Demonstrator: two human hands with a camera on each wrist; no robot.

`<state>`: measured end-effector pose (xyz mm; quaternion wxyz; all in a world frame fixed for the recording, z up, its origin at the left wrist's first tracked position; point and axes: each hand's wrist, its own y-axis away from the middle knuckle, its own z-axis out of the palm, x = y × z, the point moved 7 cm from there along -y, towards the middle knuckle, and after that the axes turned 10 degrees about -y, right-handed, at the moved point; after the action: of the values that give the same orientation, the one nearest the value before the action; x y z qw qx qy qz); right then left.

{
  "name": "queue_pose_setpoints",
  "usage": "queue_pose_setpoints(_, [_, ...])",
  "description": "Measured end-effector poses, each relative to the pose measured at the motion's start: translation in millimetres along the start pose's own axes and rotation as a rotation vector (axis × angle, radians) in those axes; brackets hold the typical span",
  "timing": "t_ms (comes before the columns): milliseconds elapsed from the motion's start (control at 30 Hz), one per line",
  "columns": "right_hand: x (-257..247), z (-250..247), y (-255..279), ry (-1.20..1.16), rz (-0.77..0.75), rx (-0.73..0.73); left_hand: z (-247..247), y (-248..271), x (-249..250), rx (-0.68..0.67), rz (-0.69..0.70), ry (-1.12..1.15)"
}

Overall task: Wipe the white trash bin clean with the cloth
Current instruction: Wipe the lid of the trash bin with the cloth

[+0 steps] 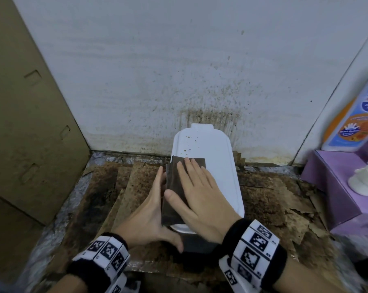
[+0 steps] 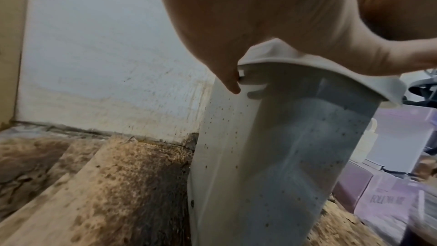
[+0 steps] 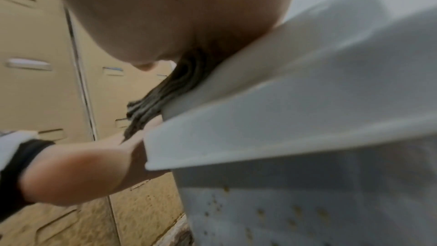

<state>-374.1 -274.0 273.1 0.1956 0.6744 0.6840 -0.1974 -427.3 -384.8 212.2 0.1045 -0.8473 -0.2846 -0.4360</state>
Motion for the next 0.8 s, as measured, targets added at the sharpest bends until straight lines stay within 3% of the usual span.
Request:
queue_pose_setpoints(67, [12,-12,6,-0.088,0.024,0.022,-7,4,10,0.052,-0.003,-0.033])
queue_pose_setpoints(167, [41,-29,21,-0.119,0.082,0.110,-32,9,24,0.280,-0.013,-0.052])
queue_pose_setpoints(367, [84,-28,41,-0.277,0.248,0.172,-30,0,73,0.464,0.028,-0.310])
queue_pose_setpoints(433, [84,-22,42,-0.323,0.260,0.170,-10,-5,89,0.468,-0.023,-0.420])
queue_pose_setpoints(533, [85,-16,43,-0.388,0.244,0.188,17,-11,85,0.370,-0.175,-0.486])
queue_pose_setpoints(667, [89,-12,44,-0.417,0.186,0.194,26,-12,78,0.337,-0.235,-0.607])
queue_pose_setpoints(800, [87,-13,44,-0.448,0.209,0.181,16,-9,67,0.366,-0.266,-0.431])
